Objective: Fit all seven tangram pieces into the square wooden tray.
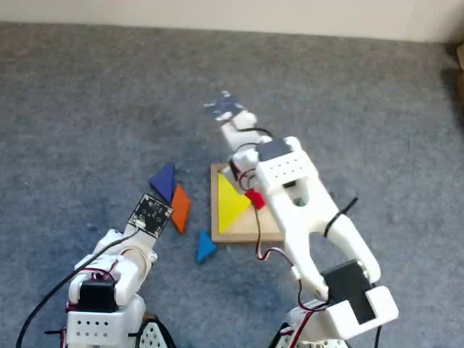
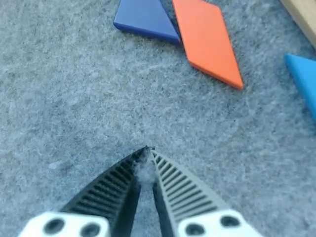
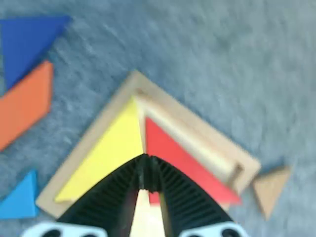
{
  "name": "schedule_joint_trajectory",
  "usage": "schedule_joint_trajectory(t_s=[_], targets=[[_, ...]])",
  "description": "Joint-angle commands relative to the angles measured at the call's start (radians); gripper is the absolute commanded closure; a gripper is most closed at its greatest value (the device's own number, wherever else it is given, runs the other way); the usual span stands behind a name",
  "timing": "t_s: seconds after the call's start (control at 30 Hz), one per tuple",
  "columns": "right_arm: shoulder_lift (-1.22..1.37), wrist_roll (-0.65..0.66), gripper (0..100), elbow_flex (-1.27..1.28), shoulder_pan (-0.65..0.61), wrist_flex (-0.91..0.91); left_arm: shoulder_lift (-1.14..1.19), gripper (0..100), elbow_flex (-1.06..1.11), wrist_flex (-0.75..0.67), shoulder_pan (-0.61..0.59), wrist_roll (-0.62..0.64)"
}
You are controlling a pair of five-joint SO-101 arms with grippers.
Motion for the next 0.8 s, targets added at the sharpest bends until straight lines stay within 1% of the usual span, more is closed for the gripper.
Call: schedule_joint_trajectory(t_s=[0.0,0.1,0.23,0.43,0.53,0.77], targets=[[-0.061,-0.069,99.3,-0.004,0.088,0.054,-0.022,99,0.022,0.003,-0.007,-0.008],[-0.061,-0.095,99.3,0.042,0.139,0.05,-0.022,99,0.022,0.003,-0.007,-0.008],[-0.061,-0.095,99.1,0.099,0.147,0.027,-0.022,99,0.022,0.003,-0.007,-0.008],[-0.059,-0.094,99.1,0.251,0.143,-0.182,-0.022,99,0.022,0.003,-0.007,-0.008],[-0.059,-0.092,99.1,0.3,0.142,-0.234,-0.022,99,0.022,0.003,-0.007,-0.008],[-0.059,-0.095,99.1,0.311,0.044,-0.24,-0.022,99,0.022,0.003,-0.007,-0.008]])
